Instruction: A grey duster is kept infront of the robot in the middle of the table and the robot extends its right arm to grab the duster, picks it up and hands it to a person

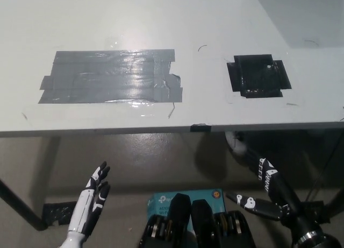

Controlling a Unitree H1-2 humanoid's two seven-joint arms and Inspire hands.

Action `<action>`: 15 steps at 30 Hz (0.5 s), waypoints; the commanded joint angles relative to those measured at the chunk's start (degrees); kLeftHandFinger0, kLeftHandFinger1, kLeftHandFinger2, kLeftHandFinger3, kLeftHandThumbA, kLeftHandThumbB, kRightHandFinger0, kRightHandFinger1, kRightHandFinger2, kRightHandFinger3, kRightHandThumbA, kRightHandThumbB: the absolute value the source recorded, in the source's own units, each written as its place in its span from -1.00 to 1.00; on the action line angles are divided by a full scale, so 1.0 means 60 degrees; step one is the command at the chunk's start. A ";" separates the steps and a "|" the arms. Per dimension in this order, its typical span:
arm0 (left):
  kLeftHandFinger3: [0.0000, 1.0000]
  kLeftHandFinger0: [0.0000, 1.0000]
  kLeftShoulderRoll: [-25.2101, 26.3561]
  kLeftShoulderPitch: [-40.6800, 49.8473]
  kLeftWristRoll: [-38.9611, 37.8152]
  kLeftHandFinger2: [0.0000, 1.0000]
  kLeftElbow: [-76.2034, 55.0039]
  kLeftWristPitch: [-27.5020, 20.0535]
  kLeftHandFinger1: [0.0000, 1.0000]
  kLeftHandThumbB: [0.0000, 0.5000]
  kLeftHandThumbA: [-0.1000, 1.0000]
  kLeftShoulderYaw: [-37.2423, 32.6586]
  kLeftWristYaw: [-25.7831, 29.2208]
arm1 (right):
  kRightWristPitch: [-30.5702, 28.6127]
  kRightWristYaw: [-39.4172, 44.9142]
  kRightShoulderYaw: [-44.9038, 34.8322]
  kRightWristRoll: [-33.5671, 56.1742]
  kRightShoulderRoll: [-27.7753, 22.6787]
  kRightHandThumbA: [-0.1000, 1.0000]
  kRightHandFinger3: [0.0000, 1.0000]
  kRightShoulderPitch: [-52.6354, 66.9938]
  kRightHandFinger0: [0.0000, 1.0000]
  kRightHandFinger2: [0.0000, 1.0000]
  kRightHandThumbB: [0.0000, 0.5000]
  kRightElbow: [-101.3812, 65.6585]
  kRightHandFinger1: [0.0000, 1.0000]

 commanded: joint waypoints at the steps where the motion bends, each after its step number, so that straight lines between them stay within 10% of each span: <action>1: 1.00 0.88 0.0020 -0.0097 -0.0083 1.00 -0.0211 -0.0344 1.00 0.05 1.00 -0.0002 0.0208 | -0.0692 -0.0128 0.0117 -0.0879 -0.0084 1.00 1.00 -0.0216 1.00 1.00 0.32 -0.0036 1.00; 15: 1.00 0.84 -0.0001 0.0035 -0.0039 1.00 -0.0320 -0.0344 1.00 -0.01 1.00 0.0102 0.0215 | -0.0610 -0.0042 0.0089 -0.1288 -0.0056 1.00 1.00 -0.0246 1.00 1.00 0.21 -0.0048 1.00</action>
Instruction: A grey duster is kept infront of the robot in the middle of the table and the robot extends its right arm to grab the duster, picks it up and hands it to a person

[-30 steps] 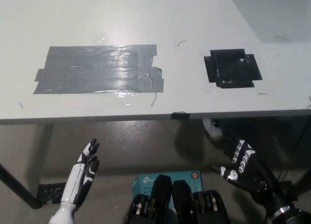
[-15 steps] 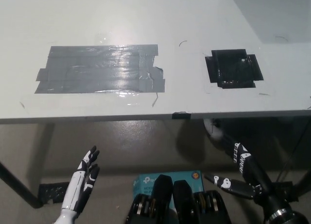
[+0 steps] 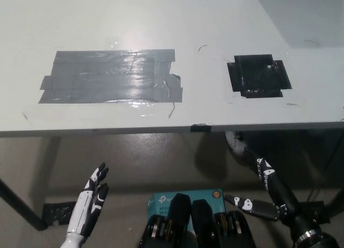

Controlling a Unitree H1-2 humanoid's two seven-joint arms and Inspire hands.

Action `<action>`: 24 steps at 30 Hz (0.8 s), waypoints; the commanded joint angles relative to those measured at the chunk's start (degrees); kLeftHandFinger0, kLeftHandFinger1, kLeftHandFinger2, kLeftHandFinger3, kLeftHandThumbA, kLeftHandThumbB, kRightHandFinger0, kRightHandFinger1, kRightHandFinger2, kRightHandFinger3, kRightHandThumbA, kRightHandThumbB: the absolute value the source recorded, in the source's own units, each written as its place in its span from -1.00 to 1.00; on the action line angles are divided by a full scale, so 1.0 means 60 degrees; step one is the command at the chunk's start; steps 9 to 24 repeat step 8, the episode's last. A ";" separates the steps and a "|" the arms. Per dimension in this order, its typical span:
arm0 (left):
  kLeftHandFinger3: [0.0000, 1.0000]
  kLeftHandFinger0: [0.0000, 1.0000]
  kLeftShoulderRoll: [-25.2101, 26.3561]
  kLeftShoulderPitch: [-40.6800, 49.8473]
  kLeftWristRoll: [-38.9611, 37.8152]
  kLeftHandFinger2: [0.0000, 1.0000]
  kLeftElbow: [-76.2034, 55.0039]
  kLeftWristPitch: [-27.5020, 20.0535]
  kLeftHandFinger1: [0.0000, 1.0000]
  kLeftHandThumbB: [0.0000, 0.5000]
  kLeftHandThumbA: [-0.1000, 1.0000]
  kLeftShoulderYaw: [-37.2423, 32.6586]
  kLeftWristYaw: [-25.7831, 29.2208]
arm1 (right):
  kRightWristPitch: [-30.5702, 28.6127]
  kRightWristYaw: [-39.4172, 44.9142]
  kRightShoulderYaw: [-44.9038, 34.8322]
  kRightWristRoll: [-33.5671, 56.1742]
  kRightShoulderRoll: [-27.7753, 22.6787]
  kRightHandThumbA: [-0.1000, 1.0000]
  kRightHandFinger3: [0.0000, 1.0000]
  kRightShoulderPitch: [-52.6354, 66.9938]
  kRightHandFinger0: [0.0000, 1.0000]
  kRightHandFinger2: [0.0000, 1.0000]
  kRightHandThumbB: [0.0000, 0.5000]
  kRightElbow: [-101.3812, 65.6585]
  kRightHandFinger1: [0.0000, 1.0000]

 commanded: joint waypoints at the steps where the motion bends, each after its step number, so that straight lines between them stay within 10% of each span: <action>1: 1.00 0.84 0.0009 -0.0033 -0.0045 1.00 -0.0315 -0.0343 1.00 -0.01 1.00 0.0046 0.0205 | -0.0431 -0.0001 0.0040 -0.0312 -0.0041 1.00 1.00 -0.0174 1.00 1.00 0.22 -0.0128 1.00; 24: 1.00 0.85 0.0024 -0.0011 -0.0047 1.00 -0.0337 -0.0342 1.00 -0.01 1.00 0.0042 0.0188 | -0.0459 0.0072 0.0032 -0.0335 -0.0028 0.98 1.00 -0.0132 1.00 1.00 0.09 -0.0138 1.00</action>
